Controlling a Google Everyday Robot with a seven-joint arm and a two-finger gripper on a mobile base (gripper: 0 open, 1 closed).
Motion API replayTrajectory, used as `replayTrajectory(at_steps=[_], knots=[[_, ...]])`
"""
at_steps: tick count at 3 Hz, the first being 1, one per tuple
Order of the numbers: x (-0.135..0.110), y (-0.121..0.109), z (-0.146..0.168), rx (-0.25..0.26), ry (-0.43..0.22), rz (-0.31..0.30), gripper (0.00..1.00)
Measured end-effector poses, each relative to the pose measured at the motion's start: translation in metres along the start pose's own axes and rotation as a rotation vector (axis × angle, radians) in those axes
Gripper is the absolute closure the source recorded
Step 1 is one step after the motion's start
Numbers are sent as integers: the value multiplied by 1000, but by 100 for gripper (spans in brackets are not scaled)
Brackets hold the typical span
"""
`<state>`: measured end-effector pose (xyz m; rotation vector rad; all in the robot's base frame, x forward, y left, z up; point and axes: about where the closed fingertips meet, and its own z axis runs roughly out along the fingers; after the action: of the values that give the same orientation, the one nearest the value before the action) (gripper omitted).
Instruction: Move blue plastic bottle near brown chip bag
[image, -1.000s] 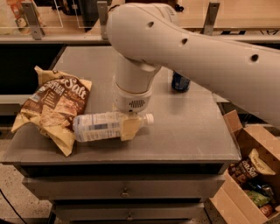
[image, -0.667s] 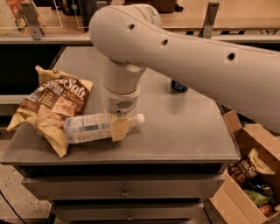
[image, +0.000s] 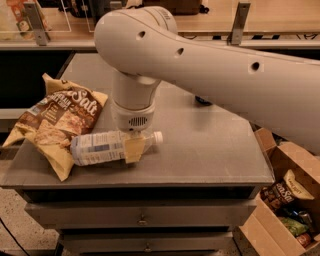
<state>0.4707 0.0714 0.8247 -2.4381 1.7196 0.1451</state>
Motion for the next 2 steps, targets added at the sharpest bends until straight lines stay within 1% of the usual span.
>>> replayTrajectory(at_steps=[1,2], knots=[[1,3,-3,6,7,13,13],[3,6,-8,16,18,29,0]])
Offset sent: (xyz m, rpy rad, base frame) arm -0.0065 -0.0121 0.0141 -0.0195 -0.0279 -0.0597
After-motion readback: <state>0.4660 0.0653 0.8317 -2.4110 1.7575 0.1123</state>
